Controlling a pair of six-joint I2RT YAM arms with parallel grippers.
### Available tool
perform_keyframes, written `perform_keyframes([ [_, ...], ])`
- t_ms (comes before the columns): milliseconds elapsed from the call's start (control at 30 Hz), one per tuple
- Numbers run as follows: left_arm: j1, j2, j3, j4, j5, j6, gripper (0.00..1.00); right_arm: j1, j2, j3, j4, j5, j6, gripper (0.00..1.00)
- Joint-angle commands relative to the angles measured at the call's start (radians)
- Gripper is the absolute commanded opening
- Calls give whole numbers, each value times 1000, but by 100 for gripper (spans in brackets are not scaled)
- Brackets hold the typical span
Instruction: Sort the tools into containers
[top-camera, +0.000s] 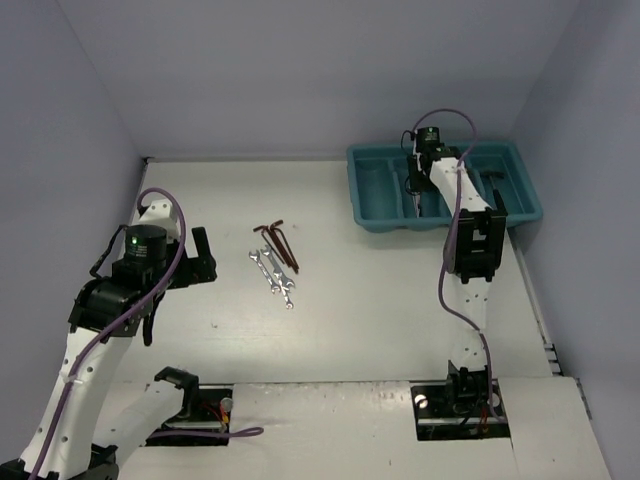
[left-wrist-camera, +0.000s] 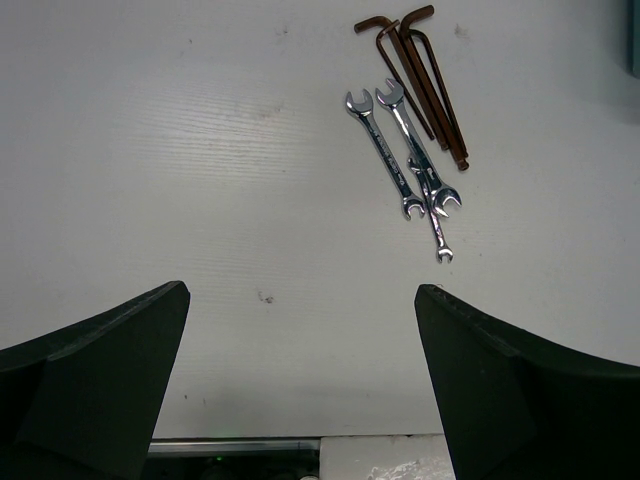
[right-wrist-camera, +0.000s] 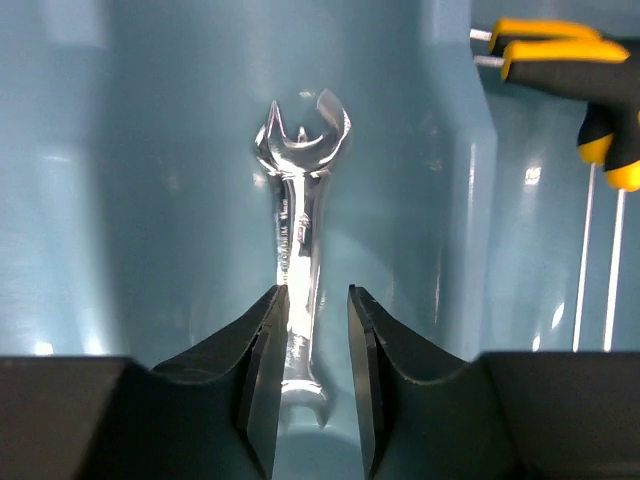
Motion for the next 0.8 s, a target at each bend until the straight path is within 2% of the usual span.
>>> perform_keyframes([
  [0, 4, 6, -7, 34, 0, -31, 96, 50, -176, 42, 42, 19, -16, 34],
  [133, 4, 16, -19, 34, 13, -37, 96, 124, -310, -85, 41, 48, -7, 38],
  [267, 4, 13, -20, 35, 5, -36, 95, 270, -466, -237, 56, 40, 40, 38],
  [367, 4, 13, -21, 34, -8, -33, 95, 442, -524, -339, 72, 18, 99, 36],
  [567, 4, 5, -19, 34, -20, -31, 95, 739, -460, -399, 106, 7, 212, 35],
  [767, 4, -22, -5, 31, -53, -28, 95, 875, -293, -321, 121, -1, 286, 35],
])
